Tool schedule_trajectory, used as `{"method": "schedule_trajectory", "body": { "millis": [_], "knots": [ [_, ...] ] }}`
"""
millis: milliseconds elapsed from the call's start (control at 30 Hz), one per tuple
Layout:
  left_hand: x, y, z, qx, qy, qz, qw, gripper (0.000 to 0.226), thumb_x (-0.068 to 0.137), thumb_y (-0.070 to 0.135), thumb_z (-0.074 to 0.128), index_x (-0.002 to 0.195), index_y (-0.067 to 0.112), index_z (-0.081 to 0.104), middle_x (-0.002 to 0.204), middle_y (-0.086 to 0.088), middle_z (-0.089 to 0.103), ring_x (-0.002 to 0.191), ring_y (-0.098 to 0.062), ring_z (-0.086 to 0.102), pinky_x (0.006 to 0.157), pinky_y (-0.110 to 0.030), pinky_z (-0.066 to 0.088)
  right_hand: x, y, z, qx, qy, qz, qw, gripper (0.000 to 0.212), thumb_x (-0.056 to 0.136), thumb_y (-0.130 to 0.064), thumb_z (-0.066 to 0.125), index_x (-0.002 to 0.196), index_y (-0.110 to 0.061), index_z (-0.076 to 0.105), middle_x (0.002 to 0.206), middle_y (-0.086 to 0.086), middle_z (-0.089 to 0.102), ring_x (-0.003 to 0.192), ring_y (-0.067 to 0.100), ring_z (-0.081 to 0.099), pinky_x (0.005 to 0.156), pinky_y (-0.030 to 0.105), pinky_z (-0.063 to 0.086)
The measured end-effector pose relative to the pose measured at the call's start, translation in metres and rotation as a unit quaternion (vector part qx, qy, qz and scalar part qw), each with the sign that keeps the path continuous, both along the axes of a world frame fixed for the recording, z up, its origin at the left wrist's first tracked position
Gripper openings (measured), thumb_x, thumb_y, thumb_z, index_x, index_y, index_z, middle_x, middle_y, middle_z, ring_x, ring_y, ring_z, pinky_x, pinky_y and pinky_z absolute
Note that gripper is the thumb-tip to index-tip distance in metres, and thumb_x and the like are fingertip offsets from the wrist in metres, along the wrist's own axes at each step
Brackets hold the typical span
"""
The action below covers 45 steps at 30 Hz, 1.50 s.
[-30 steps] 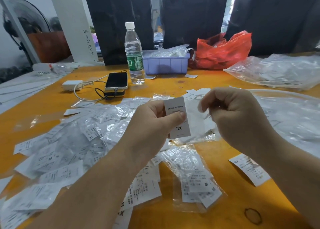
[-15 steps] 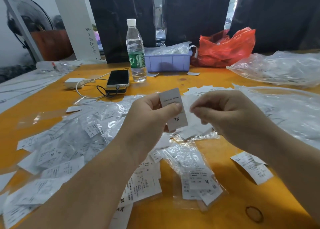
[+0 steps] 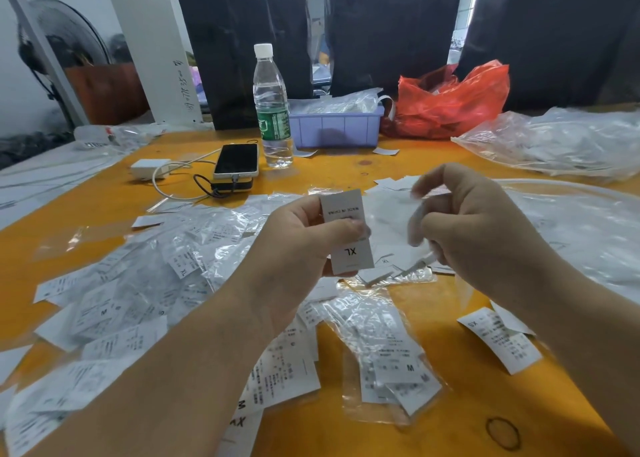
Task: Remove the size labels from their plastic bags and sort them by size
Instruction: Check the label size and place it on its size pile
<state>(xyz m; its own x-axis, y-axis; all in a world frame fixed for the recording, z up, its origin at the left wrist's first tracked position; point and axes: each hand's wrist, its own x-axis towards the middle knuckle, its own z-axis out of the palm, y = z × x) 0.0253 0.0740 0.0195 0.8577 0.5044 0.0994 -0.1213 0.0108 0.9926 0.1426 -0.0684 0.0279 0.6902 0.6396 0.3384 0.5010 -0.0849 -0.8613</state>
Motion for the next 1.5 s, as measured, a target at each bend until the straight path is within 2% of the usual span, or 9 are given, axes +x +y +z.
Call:
{"method": "schedule_trajectory", "body": {
  "millis": [200,367,467,533,600,967,1267,1367,1500],
  "knots": [
    [0.0,-0.001,-0.002,0.054,0.002,0.002,0.999,0.017,0.086,0.005,0.067,0.092,0.021,0.07,0.078,0.006,0.072,0.07,-0.005,0.066,0.071,-0.03,0.057,0.0,0.003,-0.002,-0.023,0.061,0.073,0.995,0.028,0.074,-0.025,0.041,0.072,-0.01,0.065,0.048,-0.005,0.043,0.044,0.007,0.036,0.039,0.017,0.029],
    [-0.002,-0.001,-0.002,0.11,0.014,-0.011,0.994,0.017,0.084,0.008,0.071,0.093,0.022,0.07,0.089,-0.003,0.074,0.086,-0.017,0.069,0.072,-0.03,0.053,-0.002,0.002,0.0,-0.081,0.121,0.1,0.984,0.06,0.069,-0.075,0.048,0.084,-0.021,0.071,0.057,-0.005,0.046,0.044,0.005,0.041,0.042,0.019,0.032],
    [-0.001,-0.002,-0.003,0.133,0.02,-0.02,0.991,0.017,0.084,0.009,0.071,0.093,0.024,0.07,0.091,-0.004,0.074,0.09,-0.02,0.069,0.074,-0.03,0.053,-0.003,0.003,0.001,-0.057,0.163,0.104,0.98,0.032,0.078,-0.052,0.071,0.074,-0.02,0.072,0.063,0.002,0.048,0.045,0.009,0.039,0.04,0.021,0.028],
    [-0.001,-0.002,-0.002,0.136,0.018,-0.014,0.99,0.017,0.083,0.011,0.073,0.091,0.025,0.069,0.09,-0.003,0.073,0.086,-0.019,0.069,0.073,-0.03,0.053,-0.002,0.003,0.0,-0.058,0.176,0.102,0.977,0.014,0.081,-0.024,0.073,0.07,-0.017,0.071,0.058,0.004,0.045,0.045,0.012,0.035,0.039,0.022,0.026],
    [-0.002,0.0,-0.002,0.133,0.012,0.001,0.991,0.017,0.081,0.016,0.075,0.092,0.026,0.068,0.089,-0.003,0.072,0.084,-0.018,0.068,0.072,-0.031,0.052,-0.001,0.003,-0.001,-0.059,0.181,0.095,0.977,0.011,0.082,-0.014,0.072,0.071,-0.015,0.071,0.053,0.002,0.043,0.043,0.011,0.033,0.038,0.022,0.026],
    [-0.003,0.012,0.004,0.024,-0.038,0.11,0.993,0.014,0.085,0.014,0.07,0.097,0.02,0.066,0.097,-0.009,0.068,0.08,-0.017,0.065,0.054,-0.023,0.053,-0.007,0.002,0.001,0.005,0.19,0.143,0.971,0.006,0.07,-0.018,0.071,0.073,-0.013,0.071,0.065,0.007,0.066,0.036,0.01,0.029,0.035,0.018,0.025],
    [-0.001,0.011,0.006,-0.067,-0.084,0.111,0.988,0.026,0.069,0.024,0.073,0.094,0.021,0.067,0.082,0.0,0.067,0.085,-0.017,0.066,0.061,-0.027,0.056,-0.013,0.002,0.002,0.04,0.203,0.147,0.967,0.023,0.068,-0.025,0.073,0.071,-0.008,0.058,0.05,-0.002,0.052,0.04,0.011,0.021,0.037,0.018,0.019],
    [-0.002,0.009,0.009,-0.087,-0.092,0.121,0.984,0.028,0.064,0.031,0.069,0.091,0.023,0.068,0.064,0.01,0.066,0.062,-0.004,0.063,0.063,-0.026,0.055,-0.015,0.004,0.001,0.049,0.214,0.166,0.961,0.02,0.07,-0.019,0.072,0.069,-0.008,0.056,0.051,0.001,0.049,0.04,0.011,0.019,0.037,0.017,0.018],
    [-0.004,0.009,0.014,-0.116,-0.123,0.118,0.979,0.016,0.072,0.03,0.07,0.085,0.022,0.069,0.058,0.005,0.057,0.04,-0.005,0.04,0.047,-0.019,0.044,-0.017,0.004,0.001,0.06,0.222,0.185,0.955,0.017,0.069,-0.018,0.072,0.066,-0.011,0.058,0.052,0.002,0.047,0.043,0.011,0.018,0.038,0.018,0.016]
  ]
}}
